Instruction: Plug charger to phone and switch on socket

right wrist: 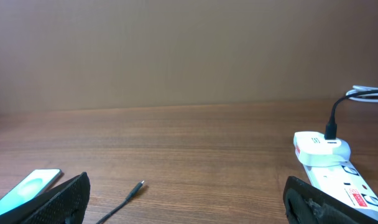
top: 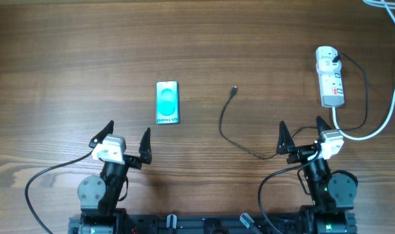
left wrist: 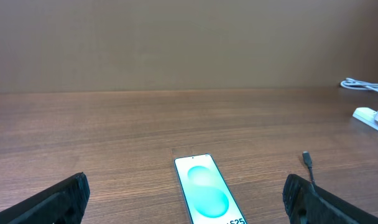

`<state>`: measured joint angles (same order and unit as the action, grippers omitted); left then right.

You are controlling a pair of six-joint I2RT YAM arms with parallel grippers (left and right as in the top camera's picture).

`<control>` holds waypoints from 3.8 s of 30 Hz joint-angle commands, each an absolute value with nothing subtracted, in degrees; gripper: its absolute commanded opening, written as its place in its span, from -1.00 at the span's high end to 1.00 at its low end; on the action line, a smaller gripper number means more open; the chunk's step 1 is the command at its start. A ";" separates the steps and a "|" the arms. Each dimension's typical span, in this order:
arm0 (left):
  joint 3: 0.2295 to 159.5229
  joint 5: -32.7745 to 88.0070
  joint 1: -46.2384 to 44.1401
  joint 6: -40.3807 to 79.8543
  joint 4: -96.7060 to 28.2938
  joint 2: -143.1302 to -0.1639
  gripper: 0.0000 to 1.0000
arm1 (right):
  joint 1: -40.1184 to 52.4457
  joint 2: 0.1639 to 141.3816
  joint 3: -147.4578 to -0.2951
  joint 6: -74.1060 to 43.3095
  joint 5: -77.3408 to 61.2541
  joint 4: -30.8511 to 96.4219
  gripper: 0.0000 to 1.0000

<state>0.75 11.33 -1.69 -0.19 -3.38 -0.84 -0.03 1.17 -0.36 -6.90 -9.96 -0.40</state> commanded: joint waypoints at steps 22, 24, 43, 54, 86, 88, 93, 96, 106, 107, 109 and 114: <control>0.32 4.67 -1.10 -1.08 -3.68 -0.32 -1.00 | 0.21 0.95 -0.30 -7.66 -8.80 -0.60 -0.99; 0.32 1.41 -1.10 -1.10 -4.29 -0.38 -1.00 | 0.21 0.97 -0.30 -7.66 -8.80 -0.60 -0.99; 0.32 1.43 -1.10 -1.08 -4.29 -0.38 -1.00 | 0.21 0.97 -0.30 -7.64 -8.80 -0.60 -1.00; 0.34 2.04 -1.10 -0.43 -4.27 -0.38 -1.00 | 0.21 0.95 -0.30 -7.64 -8.80 -0.60 -0.99; 41.23 10.96 -1.10 5.76 -9.85 -49.21 -1.00 | 0.21 0.95 -0.30 -7.64 -8.80 -0.60 -0.99; 47.22 10.96 -1.23 8.47 -14.61 -54.63 -1.00 | 0.21 0.95 -0.30 -7.64 -8.80 -0.60 -0.99; 63.20 11.29 -3.25 9.45 -27.86 -68.69 -1.00 | 0.21 0.97 -0.30 -7.64 -8.80 -0.60 -0.99; 70.65 10.44 -4.78 9.47 -33.47 -76.09 -1.00 | 0.21 0.95 -0.30 -7.64 -8.80 -0.60 -0.99; 83.42 4.10 -10.76 9.41 -44.93 -93.65 -1.00 | 0.21 0.97 -0.30 -7.64 -8.80 -0.60 -0.99; 83.42 7.55 -10.85 9.52 -44.40 -94.15 -1.00 | 0.21 0.97 -0.30 -7.66 -8.80 -0.60 -1.00; 83.42 13.69 -10.87 9.47 -44.66 -94.48 -1.00 | 0.21 0.97 -0.30 -7.64 -8.80 -0.60 -0.99; 83.24 2.35 -10.87 17.39 -49.93 -99.13 -0.97 | 0.21 0.97 -0.30 -7.64 -8.80 -0.60 -1.00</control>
<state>82.56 9.91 -10.79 10.81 -46.89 -95.13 -0.03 1.28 -0.36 -6.87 -9.96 -0.40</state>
